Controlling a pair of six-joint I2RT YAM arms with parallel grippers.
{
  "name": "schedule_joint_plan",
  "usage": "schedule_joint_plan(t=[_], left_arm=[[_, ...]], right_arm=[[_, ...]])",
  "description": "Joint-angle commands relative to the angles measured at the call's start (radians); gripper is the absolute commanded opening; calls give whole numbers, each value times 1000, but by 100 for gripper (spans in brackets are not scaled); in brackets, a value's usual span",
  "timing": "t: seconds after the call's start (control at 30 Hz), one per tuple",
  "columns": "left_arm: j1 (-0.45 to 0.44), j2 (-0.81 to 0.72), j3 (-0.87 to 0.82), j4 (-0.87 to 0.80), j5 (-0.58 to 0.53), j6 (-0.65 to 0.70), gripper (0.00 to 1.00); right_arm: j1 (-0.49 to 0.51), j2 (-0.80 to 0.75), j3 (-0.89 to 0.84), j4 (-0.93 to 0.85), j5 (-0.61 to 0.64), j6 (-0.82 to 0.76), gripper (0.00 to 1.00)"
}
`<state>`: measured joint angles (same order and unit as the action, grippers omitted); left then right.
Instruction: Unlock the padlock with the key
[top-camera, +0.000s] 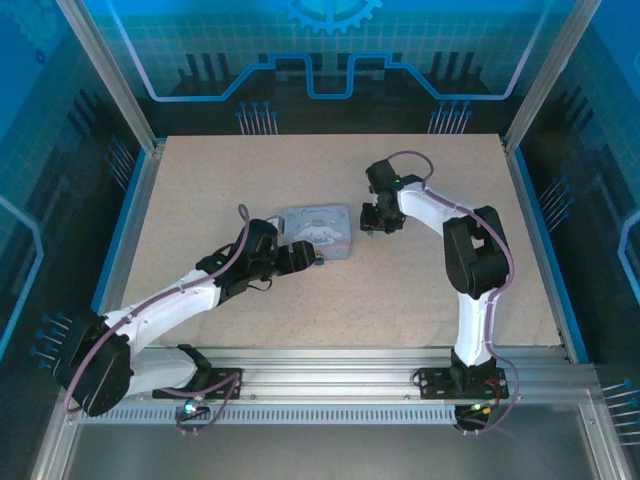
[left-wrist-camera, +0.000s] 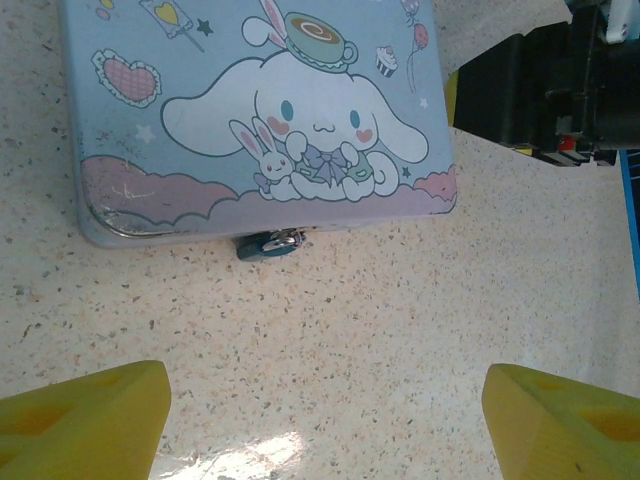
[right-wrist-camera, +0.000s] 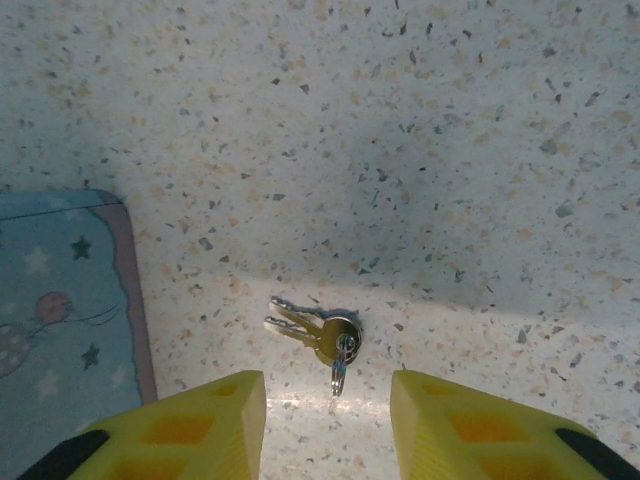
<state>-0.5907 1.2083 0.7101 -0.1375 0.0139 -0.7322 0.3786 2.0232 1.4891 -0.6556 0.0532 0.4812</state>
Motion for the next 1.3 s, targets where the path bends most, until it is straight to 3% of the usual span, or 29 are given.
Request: schedule_joint_plan(t=[0.0,0.63,0.9,0.93,1.27], left_arm=[[-15,-11,-27,8,-20,-31,83],[-41,36,-58,61,-15,-58,83],[-41,45,-61,70,-15,-59,83],[-41,46,-60,71,-14,-60,83],[-41,16,-46,76,-9,-61,83]], right_arm=[[-7,37,35,-46,9,7,36],[-24,110,62,-38,-19,5,27],[-26,119,39,-16,-47,14,4],[-26,113,30,-7,-54,16,0],[-35,-134,-159,122,-159,59,0]])
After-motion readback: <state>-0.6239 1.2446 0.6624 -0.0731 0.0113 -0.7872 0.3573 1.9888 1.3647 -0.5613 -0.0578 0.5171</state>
